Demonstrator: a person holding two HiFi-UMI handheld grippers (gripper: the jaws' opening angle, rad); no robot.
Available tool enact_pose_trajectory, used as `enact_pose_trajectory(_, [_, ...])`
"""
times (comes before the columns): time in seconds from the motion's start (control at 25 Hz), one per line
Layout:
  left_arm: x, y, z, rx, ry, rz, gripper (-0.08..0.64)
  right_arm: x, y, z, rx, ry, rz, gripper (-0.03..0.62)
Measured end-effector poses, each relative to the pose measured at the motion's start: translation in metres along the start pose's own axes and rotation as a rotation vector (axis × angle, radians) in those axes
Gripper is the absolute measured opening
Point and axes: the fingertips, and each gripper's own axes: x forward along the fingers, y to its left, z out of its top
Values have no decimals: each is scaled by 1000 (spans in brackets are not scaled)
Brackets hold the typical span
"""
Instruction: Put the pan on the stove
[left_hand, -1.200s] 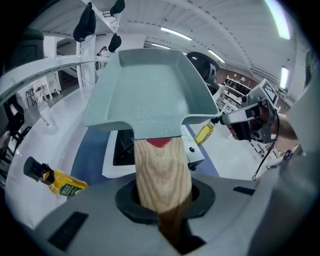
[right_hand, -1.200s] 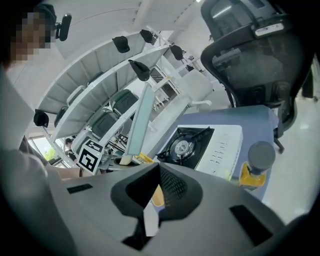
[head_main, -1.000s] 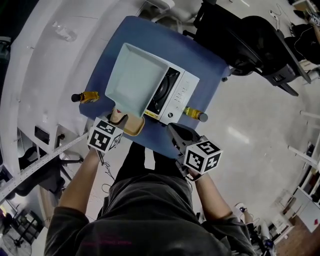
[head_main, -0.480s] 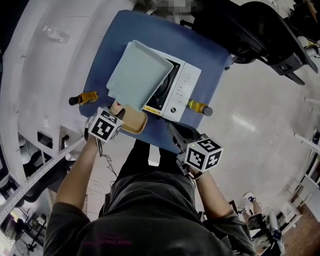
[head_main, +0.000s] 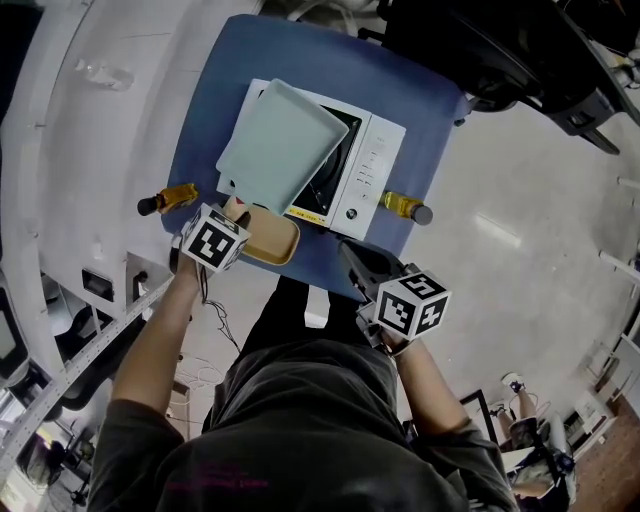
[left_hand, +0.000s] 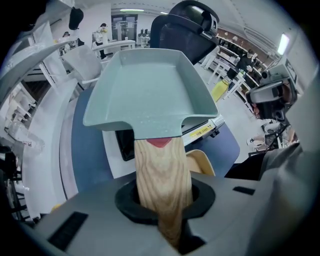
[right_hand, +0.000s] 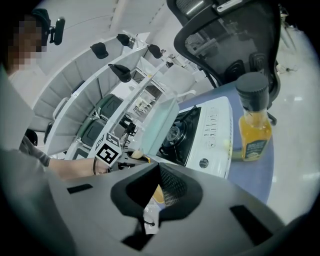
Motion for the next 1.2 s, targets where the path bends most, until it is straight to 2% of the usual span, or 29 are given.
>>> enact_pose_trajectory(0.4, [8, 3, 0, 29, 66, 23, 59, 4, -5, -4, 24, -3, 6, 3])
enact_pose_trajectory(1.2, [14, 13, 8, 62, 116, 70, 64, -1, -22, -3, 56, -7, 16, 3])
